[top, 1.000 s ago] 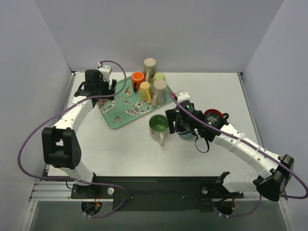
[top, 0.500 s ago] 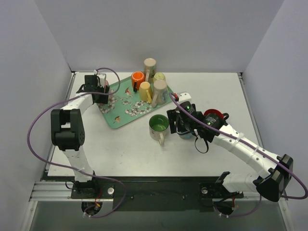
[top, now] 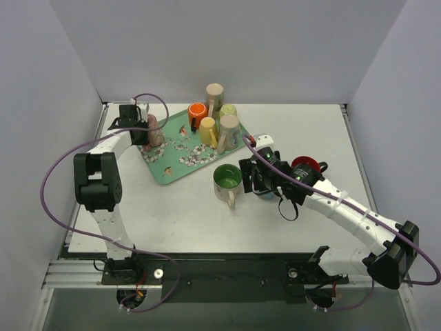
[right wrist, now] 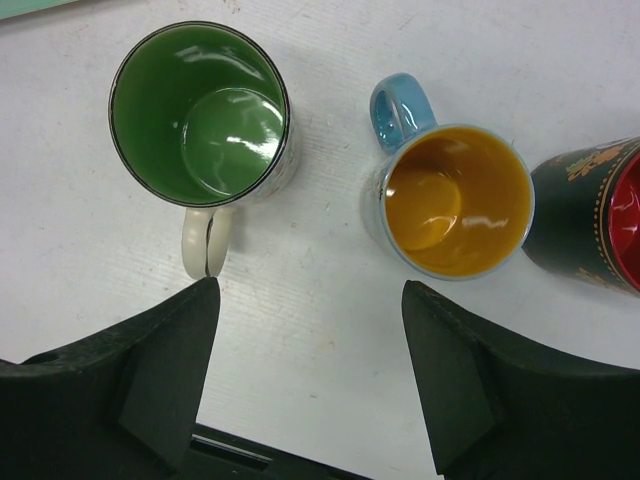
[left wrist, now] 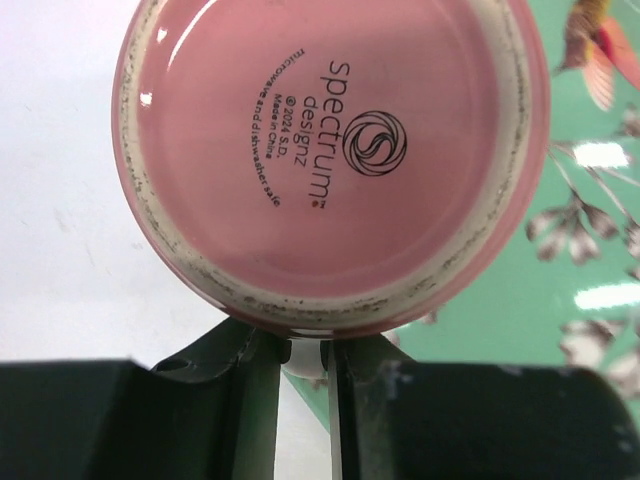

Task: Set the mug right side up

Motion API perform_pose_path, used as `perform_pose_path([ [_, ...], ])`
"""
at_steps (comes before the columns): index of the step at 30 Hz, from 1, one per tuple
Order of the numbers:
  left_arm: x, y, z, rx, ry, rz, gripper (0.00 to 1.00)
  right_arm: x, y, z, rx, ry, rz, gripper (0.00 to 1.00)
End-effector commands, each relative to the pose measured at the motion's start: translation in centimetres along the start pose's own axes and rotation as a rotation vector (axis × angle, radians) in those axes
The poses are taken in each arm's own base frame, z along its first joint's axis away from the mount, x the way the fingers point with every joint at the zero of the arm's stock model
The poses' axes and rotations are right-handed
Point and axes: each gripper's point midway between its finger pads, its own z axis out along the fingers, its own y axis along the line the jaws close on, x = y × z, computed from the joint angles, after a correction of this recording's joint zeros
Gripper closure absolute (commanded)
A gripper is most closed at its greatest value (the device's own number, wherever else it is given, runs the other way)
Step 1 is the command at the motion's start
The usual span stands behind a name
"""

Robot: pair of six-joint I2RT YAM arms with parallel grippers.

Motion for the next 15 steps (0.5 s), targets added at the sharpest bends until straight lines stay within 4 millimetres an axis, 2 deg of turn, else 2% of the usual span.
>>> perform_pose_path([
  [1,-5.3,-2.7,-7.6,0.195,-0.126,-0.102,1.00,-1.5,0.4,-1.6,-0.018,-0.080,0.012,0.31],
  [2,-6.5,-3.2,-9.6,0.234,-0.165,-0.112,1.00,-1.7,0.7,-1.9,-0.028,-0.092,0.008,0.31],
  [3,-6.6,-4.4,-10.8,0.307,-0.168,-0.130,1.00,-2.2,1.1,-2.3,-0.049,-0.120,0.012,0.31],
  [4,-7.7,-5.5,-13.3,0.380,-0.208,-0.131,1.00,-2.6,1.3,-2.7,-0.062,-0.138,0.017,0.31],
  [5,-7.8,-6.0,-14.4,0.414,-0.211,-0.149,1.00,-3.1,1.9,-3.2,-0.098,-0.166,0.029,0.31],
  [6,-8.4,-7.0,-16.5,0.484,-0.239,-0.141,1.00,-3.4,2.3,-3.5,-0.122,-0.179,0.041,0.31],
  [9,-8.4,-8.8,-19.8,0.610,-0.228,-0.183,1.00,-5.1,3.6,-4.7,-0.219,-0.278,0.119,0.31],
  [12,-8.1,-11.4,-23.7,0.803,-0.212,-0.203,1.00,-6.8,5.6,-5.9,-0.359,-0.383,0.218,0.28],
  [13,-8.3,-12.2,-24.7,0.864,-0.212,-0.214,1.00,-8.4,6.3,-6.7,-0.419,-0.467,0.260,0.28],
  [14,-8.0,-13.5,-26.8,0.973,-0.207,-0.197,1.00,-8.9,7.3,-7.3,-0.486,-0.485,0.286,0.27],
  [15,-8.4,-14.3,-28.0,1.023,-0.220,-0.196,1.00,-10.3,8.2,-7.9,-0.546,-0.553,0.313,0.27],
])
